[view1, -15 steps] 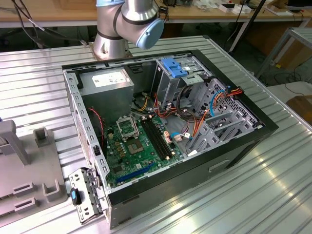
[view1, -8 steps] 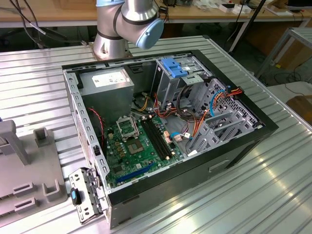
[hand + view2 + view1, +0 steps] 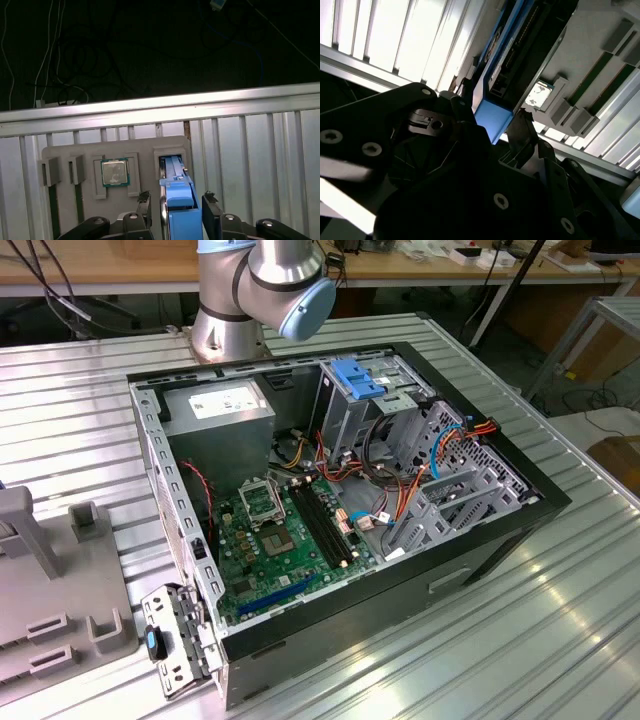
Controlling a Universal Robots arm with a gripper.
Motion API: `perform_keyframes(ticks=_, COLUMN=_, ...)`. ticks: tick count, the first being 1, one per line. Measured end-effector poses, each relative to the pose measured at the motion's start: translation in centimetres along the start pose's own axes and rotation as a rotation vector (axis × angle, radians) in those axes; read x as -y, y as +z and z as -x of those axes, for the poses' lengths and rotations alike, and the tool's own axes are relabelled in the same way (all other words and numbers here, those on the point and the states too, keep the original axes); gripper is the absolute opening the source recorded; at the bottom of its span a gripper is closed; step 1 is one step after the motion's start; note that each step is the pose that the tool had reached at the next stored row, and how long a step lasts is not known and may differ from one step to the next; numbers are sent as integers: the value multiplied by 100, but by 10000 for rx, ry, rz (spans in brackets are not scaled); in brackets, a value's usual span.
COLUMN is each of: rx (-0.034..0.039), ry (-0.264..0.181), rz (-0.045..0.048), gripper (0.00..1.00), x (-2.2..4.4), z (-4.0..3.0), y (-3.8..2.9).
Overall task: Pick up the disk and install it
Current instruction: 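Pick up the disk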
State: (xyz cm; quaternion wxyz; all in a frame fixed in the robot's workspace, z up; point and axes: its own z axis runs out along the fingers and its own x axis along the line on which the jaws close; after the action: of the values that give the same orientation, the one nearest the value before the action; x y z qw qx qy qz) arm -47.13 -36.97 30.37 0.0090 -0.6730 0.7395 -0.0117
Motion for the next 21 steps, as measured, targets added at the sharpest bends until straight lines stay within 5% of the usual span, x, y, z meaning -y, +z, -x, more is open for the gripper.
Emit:
perform_keyframes(ticks=2, rx=0, ry=0, rz=0, gripper=46, x=0, z=0, y=1)
perform_keyframes(ticks=12, rx=0, ry=8, rz=0, gripper=46, x=-3, z=36, y=16)
perform_keyframes(ticks=14, rx=0, ry=8, rz=0, gripper=38, x=-3, z=36, y=17)
perform_keyframes(ticks=18, rx=0, ry=8, rz=0, gripper=38, x=-3, z=36, y=18)
perform_keyframes(ticks=21, rx=15, ry=-491, rz=-3, gripper=38, x=-3, z=36, y=19)
